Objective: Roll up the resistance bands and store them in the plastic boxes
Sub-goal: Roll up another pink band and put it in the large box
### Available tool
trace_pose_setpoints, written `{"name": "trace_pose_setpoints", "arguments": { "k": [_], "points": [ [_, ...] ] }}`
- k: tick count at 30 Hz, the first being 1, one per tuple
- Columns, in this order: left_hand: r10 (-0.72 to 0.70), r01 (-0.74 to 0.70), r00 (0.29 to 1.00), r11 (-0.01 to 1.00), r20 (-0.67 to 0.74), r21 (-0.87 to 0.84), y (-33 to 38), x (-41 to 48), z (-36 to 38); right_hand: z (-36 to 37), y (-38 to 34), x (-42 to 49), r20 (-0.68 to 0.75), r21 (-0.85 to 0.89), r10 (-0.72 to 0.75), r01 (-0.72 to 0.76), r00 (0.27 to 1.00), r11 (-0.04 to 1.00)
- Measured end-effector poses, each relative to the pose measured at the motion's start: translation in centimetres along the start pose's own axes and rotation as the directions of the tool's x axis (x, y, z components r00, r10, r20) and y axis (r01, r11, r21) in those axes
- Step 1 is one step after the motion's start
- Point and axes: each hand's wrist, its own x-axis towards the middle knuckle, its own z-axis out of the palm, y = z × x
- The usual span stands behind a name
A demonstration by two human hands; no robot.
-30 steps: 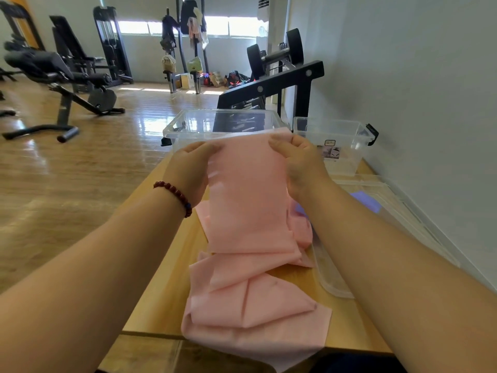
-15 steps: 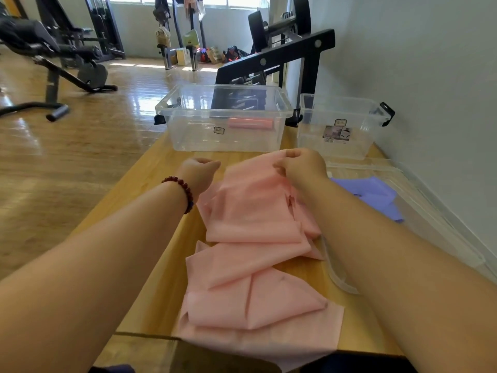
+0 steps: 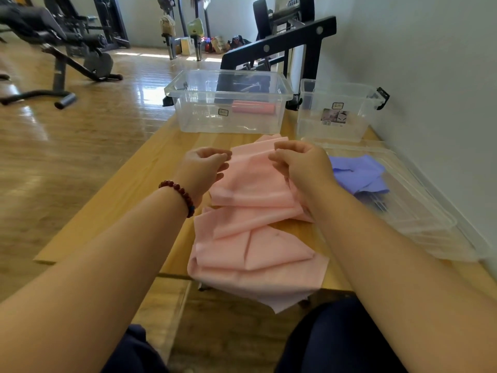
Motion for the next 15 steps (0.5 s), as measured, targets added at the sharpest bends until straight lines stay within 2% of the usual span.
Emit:
{"name": "trace_pose_setpoints", "arguments": {
  "k": [4, 8, 11, 15],
  "points": [
    [0.064, -0.085, 0.993, 0.972, 0.102, 0.217, -0.9, -3.7, 0.0, -0.8, 0.8, -4.1, 0.081, -0.033, 0.019, -0.017, 0.996, 0.999],
    [0.157, -0.253, 0.962, 0.826, 0.225, 0.504, -1.7, -6.8, 0.0, -1.6, 1.9, -6.7, 0.091, -0.023, 0.076, -0.074, 0.993, 0.997],
    [0.188, -0.342, 0.935, 0.694, 0.299, 0.634, -2.3, -8.4, 0.0, -2.5, 2.8, -7.7, 0.112, -0.149, 0.004, 0.013, 0.994, 0.989],
    [0.107, -0.443, 0.884, 0.505, 0.455, 0.741, -2.7, -9.2, -0.2, -3.9, 2.8, -9.1, 0.194, -0.398, -0.149, 0.216, 0.970, 0.891]
  ]
}}
